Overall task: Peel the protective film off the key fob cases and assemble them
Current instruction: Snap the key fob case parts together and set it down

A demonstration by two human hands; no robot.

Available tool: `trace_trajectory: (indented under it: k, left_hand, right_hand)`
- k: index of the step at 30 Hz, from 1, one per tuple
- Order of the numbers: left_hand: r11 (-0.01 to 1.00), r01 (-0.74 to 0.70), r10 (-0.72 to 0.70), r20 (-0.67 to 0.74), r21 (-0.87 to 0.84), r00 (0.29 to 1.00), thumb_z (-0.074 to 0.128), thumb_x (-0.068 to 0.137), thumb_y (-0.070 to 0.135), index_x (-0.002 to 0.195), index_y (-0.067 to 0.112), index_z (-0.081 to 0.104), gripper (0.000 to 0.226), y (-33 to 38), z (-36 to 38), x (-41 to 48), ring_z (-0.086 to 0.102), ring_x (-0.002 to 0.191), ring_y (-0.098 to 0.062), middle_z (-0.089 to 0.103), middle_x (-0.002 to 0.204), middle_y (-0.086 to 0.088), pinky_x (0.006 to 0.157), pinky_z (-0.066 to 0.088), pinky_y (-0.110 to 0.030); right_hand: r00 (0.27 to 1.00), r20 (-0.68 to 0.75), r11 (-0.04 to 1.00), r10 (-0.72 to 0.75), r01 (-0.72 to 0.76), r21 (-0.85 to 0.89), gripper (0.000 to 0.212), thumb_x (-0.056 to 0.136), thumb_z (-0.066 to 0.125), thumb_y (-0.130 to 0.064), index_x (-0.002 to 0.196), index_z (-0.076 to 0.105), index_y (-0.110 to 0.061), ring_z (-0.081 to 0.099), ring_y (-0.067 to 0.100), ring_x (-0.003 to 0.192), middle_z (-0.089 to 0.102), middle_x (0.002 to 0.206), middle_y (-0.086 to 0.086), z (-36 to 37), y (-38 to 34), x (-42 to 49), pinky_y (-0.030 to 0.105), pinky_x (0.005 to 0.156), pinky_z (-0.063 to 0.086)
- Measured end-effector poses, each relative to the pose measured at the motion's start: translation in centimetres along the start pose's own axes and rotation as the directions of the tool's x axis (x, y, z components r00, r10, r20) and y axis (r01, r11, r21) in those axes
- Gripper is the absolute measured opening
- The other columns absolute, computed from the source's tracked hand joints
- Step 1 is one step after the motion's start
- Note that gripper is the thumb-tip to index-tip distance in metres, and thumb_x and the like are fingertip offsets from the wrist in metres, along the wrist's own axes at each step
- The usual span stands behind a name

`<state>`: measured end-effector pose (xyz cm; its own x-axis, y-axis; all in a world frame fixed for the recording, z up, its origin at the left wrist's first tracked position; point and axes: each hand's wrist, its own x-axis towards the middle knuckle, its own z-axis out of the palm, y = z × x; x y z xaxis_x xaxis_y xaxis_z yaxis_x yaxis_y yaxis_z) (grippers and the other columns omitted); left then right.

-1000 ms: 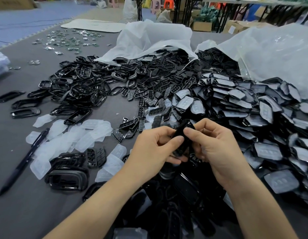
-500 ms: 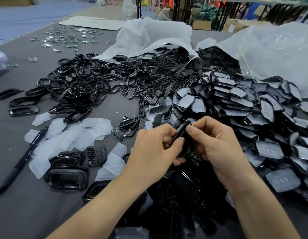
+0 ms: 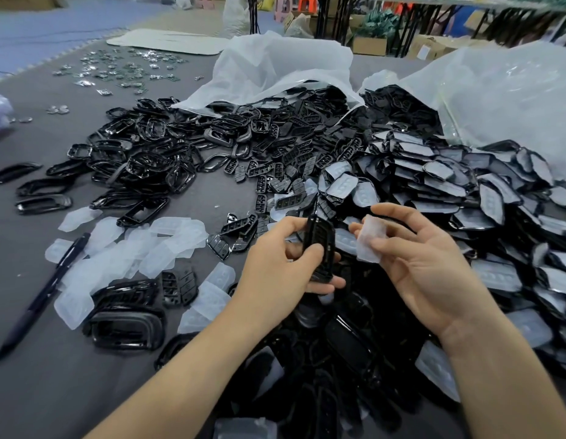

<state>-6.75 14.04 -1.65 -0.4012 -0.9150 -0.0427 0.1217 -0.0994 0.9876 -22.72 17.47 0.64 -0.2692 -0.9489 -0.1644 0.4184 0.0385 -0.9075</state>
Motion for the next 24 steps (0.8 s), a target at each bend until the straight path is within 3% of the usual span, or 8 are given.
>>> trace_trajectory:
  k: [3, 6, 15, 17, 19, 24]
  left_hand:
    - [1.0, -0.008, 0.008, 0.006, 0.01, 1.0, 0.049, 0.096, -0.001, 0.097, 0.015, 0.056, 0.018, 0.0, 0.0, 0.0, 0.072, 0.059, -0.027, 0.073, 0.076, -0.012, 0.05, 0.055, -0.025]
    - [1.0, -0.01, 0.01, 0.015, 0.007, 1.0, 0.049, 0.096, 0.0, 0.098, 0.015, 0.057, 0.018, -0.1, -0.1, 0.0, 0.072, 0.06, -0.027, 0.073, 0.074, -0.01, 0.051, 0.055, -0.024]
    - [0.998, -0.041, 0.041, 0.014, 0.05, 0.999, 0.05, 0.096, 0.0, 0.097, 0.017, 0.057, 0.019, -0.3, 0.0, 0.1, 0.072, 0.06, -0.027, 0.073, 0.071, -0.008, 0.051, 0.054, -0.023]
    - [0.998, -0.047, 0.046, 0.008, 0.046, 0.999, 0.049, 0.096, -0.001, 0.097, 0.016, 0.057, 0.019, -0.2, 0.1, 0.0, 0.071, 0.059, -0.027, 0.072, 0.071, -0.007, 0.051, 0.055, -0.023]
    - [0.999, -0.046, 0.046, -0.002, 0.03, 0.999, 0.049, 0.096, -0.002, 0.099, 0.013, 0.055, 0.017, 0.1, 0.0, 0.0, 0.071, 0.059, -0.026, 0.072, 0.069, -0.004, 0.052, 0.056, -0.024]
    - [0.998, -0.052, 0.053, -0.019, 0.04, 0.998, 0.049, 0.096, -0.002, 0.109, 0.006, 0.054, 0.016, 0.1, 0.0, -0.1, 0.071, 0.06, -0.027, 0.071, 0.069, -0.002, 0.054, 0.058, -0.026]
  right_hand:
    - [0.999, 0.006, 0.999, -0.038, 0.038, -0.014, 0.03, 0.084, 0.05, 0.018, 0.097, 0.059, -0.007, 0.073, 0.023, 0.085, 0.067, 0.084, 0.013, 0.0, 0.1, -0.1, 0.02, 0.062, 0.056]
    - [0.999, -0.016, 0.999, -0.047, 0.046, -0.011, 0.024, 0.082, 0.054, 0.014, 0.092, 0.06, -0.007, 0.073, 0.026, 0.083, 0.064, 0.087, 0.017, 0.1, 0.3, 0.0, 0.021, 0.06, 0.055]
    - [0.993, -0.007, 0.987, -0.115, 0.114, -0.115, 0.013, 0.069, 0.066, -0.012, 0.081, 0.069, -0.009, 0.073, 0.025, 0.082, 0.073, 0.076, 0.011, 0.3, 0.1, -0.3, 0.022, 0.06, 0.055]
    - [0.993, -0.005, 0.981, -0.122, 0.12, -0.149, 0.007, 0.073, 0.067, -0.011, 0.076, 0.072, -0.014, 0.073, 0.022, 0.078, 0.073, 0.076, 0.009, 0.5, 0.3, -0.3, 0.025, 0.061, 0.057]
    - [0.993, -0.016, 0.977, -0.118, 0.113, -0.18, 0.017, 0.08, 0.064, -0.002, 0.073, 0.073, -0.015, 0.069, 0.014, 0.069, 0.071, 0.07, 0.003, 0.8, 0.4, -0.4, 0.024, 0.058, 0.056]
    - [0.992, -0.005, 0.984, -0.129, 0.127, -0.126, 0.026, 0.082, 0.059, 0.01, 0.082, 0.07, -0.013, 0.065, 0.006, 0.061, 0.065, 0.062, -0.005, 1.1, 0.4, -0.6, 0.021, 0.055, 0.054]
